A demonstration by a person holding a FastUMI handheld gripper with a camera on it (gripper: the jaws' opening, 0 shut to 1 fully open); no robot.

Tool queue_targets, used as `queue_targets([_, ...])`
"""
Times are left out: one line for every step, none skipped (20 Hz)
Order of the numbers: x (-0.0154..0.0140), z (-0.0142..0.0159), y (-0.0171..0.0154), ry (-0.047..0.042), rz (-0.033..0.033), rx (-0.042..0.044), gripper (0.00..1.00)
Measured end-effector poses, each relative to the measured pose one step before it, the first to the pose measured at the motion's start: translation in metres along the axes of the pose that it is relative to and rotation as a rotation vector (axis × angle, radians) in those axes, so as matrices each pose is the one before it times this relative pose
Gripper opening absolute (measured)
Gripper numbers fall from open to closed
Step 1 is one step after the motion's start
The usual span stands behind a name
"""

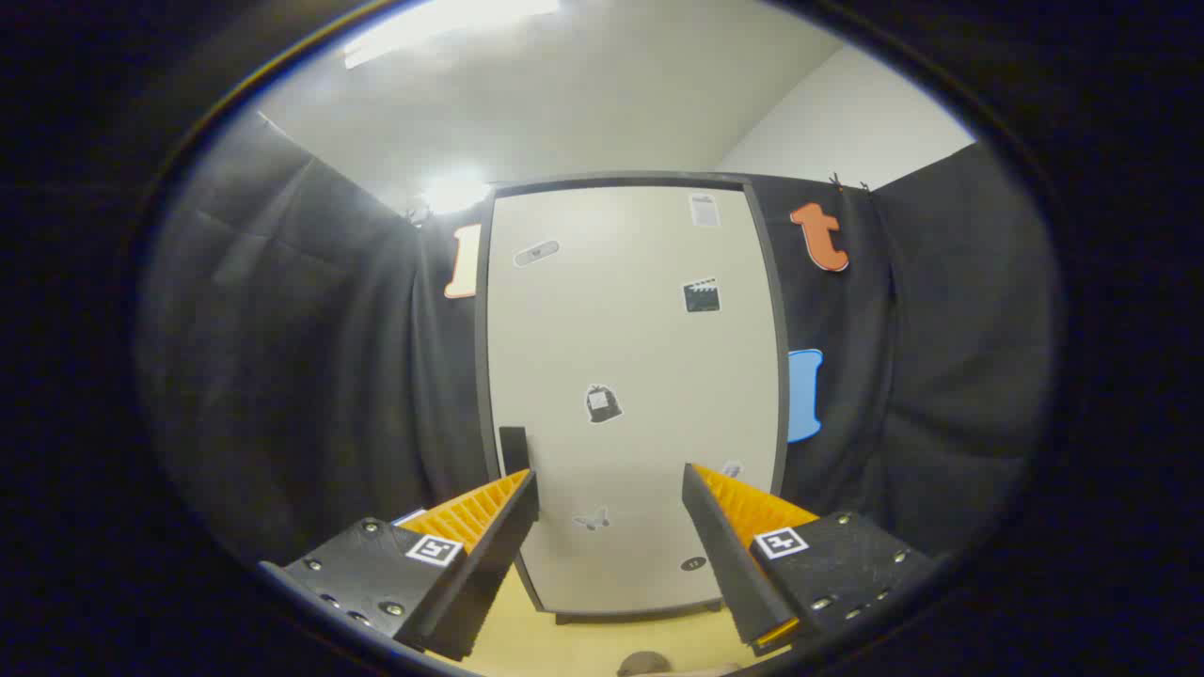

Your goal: Open the shoe cabinet door, grab the shoes and put them into the shoe cabinet, then close the shoe cabinet door.

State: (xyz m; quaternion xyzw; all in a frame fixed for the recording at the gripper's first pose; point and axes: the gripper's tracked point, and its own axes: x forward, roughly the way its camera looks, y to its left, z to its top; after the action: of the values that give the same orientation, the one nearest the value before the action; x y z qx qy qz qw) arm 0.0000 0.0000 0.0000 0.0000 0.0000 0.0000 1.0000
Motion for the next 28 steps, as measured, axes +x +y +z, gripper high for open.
queue_targets([0.00127, -0.0026, 0.00317, 0.0075, 0.00202, -0.00271, 0.97])
queue_targets([0.00044, -0.00151, 0.00262, 0.0028, -0.00053, -0.00016, 0.97])
queue_targets([-0.00004, -0.00028, 0.00263, -0.00041, -0.00115, 0.00485, 0.97])
queue_targets([0.00144, -0.00062, 0.00155, -0.00191, 0.00165, 0.00639, 0.97])
queue_targets([0.00034, 0.00048, 0.00175, -0.00183, -0.0001, 0.00506, 0.97])
queue_targets([0.0001, -0.00072, 0.00241, -0.00147, 0.00005, 0.00241, 0.97])
queue_targets([0.00013, 0.00036, 0.00157, -0.00161, -0.00079, -0.00158, 0.97])
queue_targets([0.00032, -0.00041, 0.00275, -0.00154, 0.00066, -0.0037, 0.97])
queue_targets([0.00003, -0.00014, 0.00294, -0.0017, 0.00272, -0.00358, 0.97])
queue_targets([0.0004, -0.00147, 0.00214, 0.002, 0.00207, -0.00402, 0.97])
queue_targets([-0.00012, 0.0001, 0.00092, -0.00175, -0.00314, -0.00331, 0.97])
queue_targets([0.00102, -0.00099, 0.00173, -0.00048, -0.00076, -0.00055, 0.97])
queue_targets([0.00097, -0.00116, 0.00216, 0.00277, 0.00211, 0.00209, 0.97])
queue_targets([0.00164, -0.0018, 0.00152, 0.00458, 0.00116, 0.0024, 0.97])
queue_targets([0.00208, -0.00154, 0.00202, 0.00541, 0.00265, 0.00189, 0.97])
queue_targets([0.00207, -0.00131, 0.00262, 0.00339, 0.00157, 0.00128, 0.97])
queue_targets([0.00258, -0.00173, 0.0026, 0.00246, 0.00272, -0.00121, 0.97])
queue_targets([0.00295, -0.0014, 0.00247, 0.00218, 0.00008, -0.00215, 0.97])
queue_targets([0.00452, -0.00099, 0.00344, 0.00098, 0.00087, -0.00016, 0.97])
queue_targets([0.00554, -0.0012, 0.00474, -0.00138, 0.00231, 0.00204, 0.97])
queue_targets([0.00641, -0.00083, 0.00517, -0.00213, 0.00332, 0.00521, 0.97])
queue_targets([0.00668, -0.00102, 0.00639, -0.00221, 0.00408, 0.00358, 0.97])
queue_targets([0.00905, -0.003, 0.00577, 0.00004, 0.00181, 0.00034, 0.97])
queue_targets([0.00754, -0.00402, 0.00554, 0.00445, 0.00355, 0.00177, 0.97])
queue_targets([0.00995, -0.00382, 0.00656, 0.0057, 0.00448, 0.00158, 0.97])
queue_targets([0.00881, -0.00406, 0.00458, 0.00451, 0.00215, -0.00039, 0.97])
queue_targets([0.01098, -0.00362, 0.00435, 0.00287, 0.00033, -0.00175, 0.97])
queue_targets([0.00738, -0.00315, 0.00253, 0.002, -0.00334, -0.00267, 0.97])
